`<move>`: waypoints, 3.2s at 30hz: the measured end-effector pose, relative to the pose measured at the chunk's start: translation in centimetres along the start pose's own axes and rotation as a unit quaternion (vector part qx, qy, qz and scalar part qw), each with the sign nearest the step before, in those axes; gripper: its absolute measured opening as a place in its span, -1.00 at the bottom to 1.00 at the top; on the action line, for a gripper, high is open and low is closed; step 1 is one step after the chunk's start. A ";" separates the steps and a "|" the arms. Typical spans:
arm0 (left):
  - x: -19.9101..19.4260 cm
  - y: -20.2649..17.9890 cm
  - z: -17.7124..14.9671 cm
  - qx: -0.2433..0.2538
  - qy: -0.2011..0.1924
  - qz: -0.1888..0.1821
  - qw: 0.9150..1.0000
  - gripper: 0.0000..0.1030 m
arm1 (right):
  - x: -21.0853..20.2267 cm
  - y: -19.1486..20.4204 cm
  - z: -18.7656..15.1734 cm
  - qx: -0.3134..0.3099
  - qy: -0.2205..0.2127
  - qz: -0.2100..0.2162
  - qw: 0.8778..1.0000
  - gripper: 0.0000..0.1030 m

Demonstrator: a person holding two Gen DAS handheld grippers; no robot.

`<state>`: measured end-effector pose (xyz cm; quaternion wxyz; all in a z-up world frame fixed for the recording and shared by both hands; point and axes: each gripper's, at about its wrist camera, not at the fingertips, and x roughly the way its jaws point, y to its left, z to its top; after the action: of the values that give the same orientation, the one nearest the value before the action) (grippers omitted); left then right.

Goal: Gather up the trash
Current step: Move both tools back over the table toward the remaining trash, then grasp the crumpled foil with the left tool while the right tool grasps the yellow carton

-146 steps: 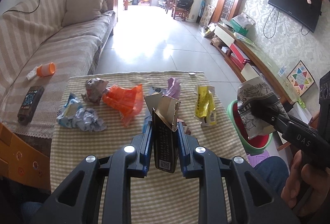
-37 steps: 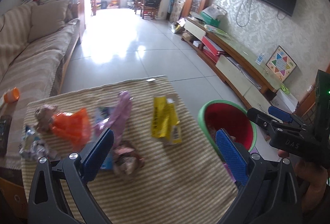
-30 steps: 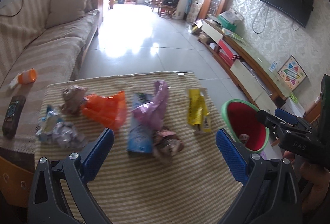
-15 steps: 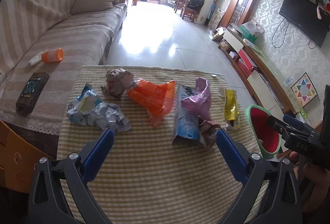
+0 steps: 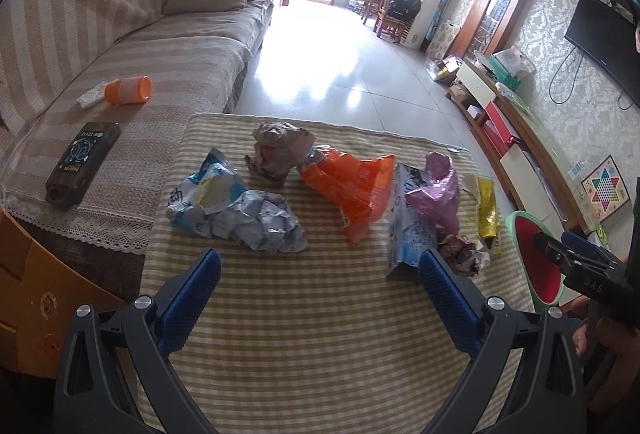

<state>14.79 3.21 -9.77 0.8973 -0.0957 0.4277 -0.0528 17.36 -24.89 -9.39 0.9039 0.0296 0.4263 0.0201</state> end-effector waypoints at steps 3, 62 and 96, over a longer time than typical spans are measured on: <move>0.7 1.1 0.1 -0.010 0.007 0.012 1.000 0.84 | 0.6 0.1 0.0 0.001 0.003 0.001 1.000 0.91; 11.8 3.1 1.8 -0.017 0.065 0.091 0.994 0.06 | 13.6 -4.2 2.4 0.033 0.060 0.005 0.998 0.59; 5.8 1.6 1.0 -0.010 0.019 0.043 0.999 -0.14 | 9.2 -4.5 1.8 0.036 0.050 0.040 0.997 -0.24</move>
<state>19.21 3.88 -13.87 0.8892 -0.0852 0.4493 -0.0120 24.65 -28.91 -15.64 0.8783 0.0779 0.4698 0.0423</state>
